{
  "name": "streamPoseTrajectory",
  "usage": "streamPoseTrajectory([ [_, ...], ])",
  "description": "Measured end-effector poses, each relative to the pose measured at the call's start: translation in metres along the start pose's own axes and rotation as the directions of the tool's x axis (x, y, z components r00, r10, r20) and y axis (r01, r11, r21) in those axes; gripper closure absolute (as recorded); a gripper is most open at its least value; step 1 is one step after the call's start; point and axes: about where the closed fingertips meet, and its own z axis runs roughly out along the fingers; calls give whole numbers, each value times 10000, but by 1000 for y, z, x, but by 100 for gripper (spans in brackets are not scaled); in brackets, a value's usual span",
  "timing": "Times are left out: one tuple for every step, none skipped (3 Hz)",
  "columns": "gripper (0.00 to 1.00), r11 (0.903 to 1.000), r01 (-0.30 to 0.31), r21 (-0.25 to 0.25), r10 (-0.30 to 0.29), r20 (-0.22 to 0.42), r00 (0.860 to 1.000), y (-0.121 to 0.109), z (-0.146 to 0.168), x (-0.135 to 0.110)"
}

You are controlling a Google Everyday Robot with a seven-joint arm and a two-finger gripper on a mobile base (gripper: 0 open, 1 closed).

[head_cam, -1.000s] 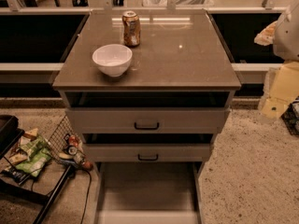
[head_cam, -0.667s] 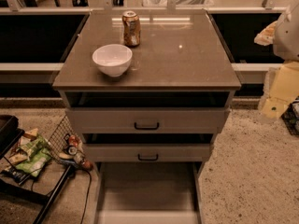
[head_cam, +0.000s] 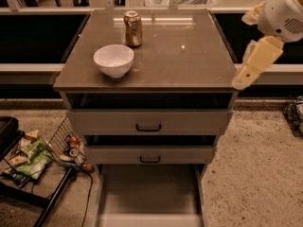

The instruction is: Place orange can into bottom drawer

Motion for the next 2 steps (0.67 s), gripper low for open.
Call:
streamPoseTrajectory([
  [0,9984,-463,340,405,1546,9872,-36,19,-19],
  [0,9948,-963,343,785,3468,9346,-59,55,-32],
])
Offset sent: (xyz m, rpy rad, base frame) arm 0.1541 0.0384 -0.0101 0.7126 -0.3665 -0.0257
